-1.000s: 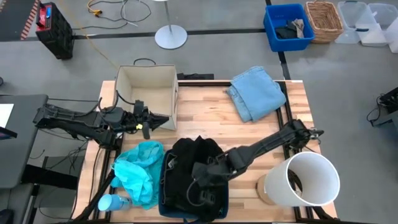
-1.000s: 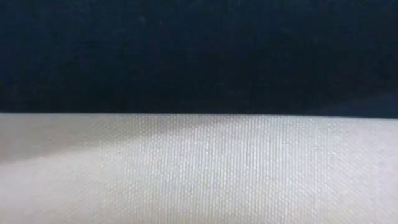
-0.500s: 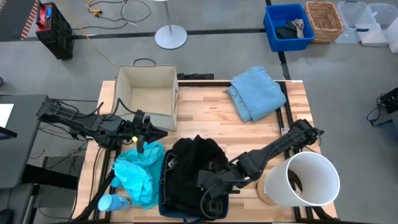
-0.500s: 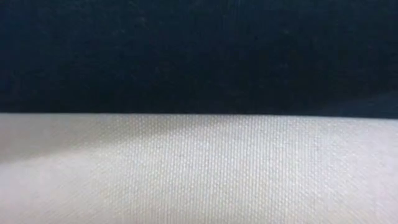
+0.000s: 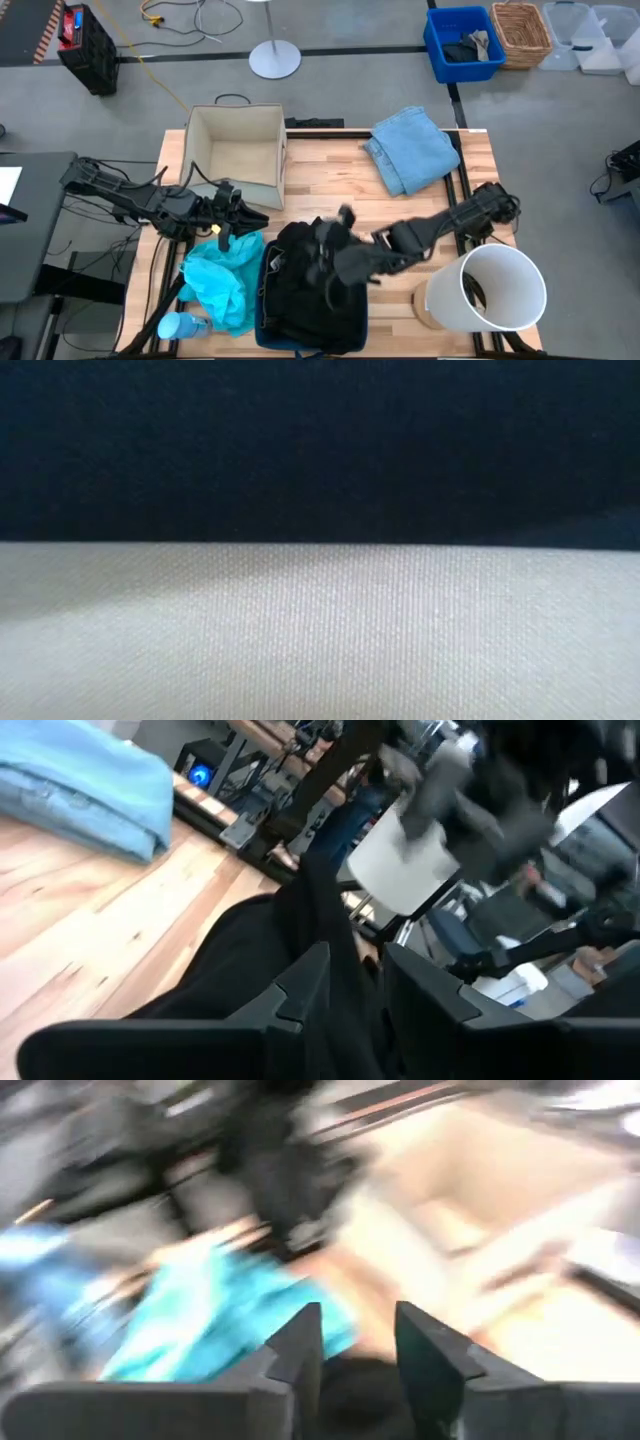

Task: Sort clothes
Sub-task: Put the black shirt into the blue laundry bin

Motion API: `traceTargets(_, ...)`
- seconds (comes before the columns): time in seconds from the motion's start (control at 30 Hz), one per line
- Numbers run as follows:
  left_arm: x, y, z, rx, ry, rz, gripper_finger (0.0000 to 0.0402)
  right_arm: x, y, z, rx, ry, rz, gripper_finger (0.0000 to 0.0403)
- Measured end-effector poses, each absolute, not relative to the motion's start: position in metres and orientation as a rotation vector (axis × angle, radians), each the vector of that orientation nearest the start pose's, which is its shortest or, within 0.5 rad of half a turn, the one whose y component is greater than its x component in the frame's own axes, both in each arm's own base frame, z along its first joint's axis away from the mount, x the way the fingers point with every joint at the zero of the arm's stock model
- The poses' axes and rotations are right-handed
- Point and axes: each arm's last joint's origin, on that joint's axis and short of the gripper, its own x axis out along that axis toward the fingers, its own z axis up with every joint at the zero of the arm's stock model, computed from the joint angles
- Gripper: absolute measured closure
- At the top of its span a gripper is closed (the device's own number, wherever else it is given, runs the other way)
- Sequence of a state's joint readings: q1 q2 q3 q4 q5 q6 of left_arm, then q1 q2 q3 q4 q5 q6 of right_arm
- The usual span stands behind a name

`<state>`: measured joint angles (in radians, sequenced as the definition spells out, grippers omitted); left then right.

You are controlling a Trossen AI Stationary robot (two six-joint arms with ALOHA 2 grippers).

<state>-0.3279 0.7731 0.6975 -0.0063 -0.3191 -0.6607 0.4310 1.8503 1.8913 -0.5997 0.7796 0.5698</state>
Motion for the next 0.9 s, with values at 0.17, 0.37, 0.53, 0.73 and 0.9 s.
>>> traceTargets(0.17, 0.168, -0.047, 0.316, -0.662, 0.128, 0.037, 0.0308, 0.392, 0.113, 0.374, 0.449, 0.370, -0.555, 0.0303)
traceTargets(0.37, 0.168, -0.049, 0.317, -0.692, 0.133, -0.004, 0.0308, 0.387, 0.104, 0.363, 0.515, 0.492, -0.582, 0.0263)
traceTargets(0.53, 0.167, -0.050, 0.316, -0.698, 0.147, -0.018, 0.0308, 0.388, 0.094, 0.358, 0.579, 0.601, -0.531, 0.0178)
traceTargets(0.73, 0.167, -0.051, 0.316, -0.692, 0.154, -0.020, 0.0308, 0.411, 0.087, 0.333, 0.640, 0.713, -0.439, 0.0140)
traceTargets(0.9, 0.167, -0.051, 0.316, -0.689, 0.154, -0.020, 0.0308, 0.428, 0.093, 0.312, 0.674, 0.764, -0.358, 0.0154)
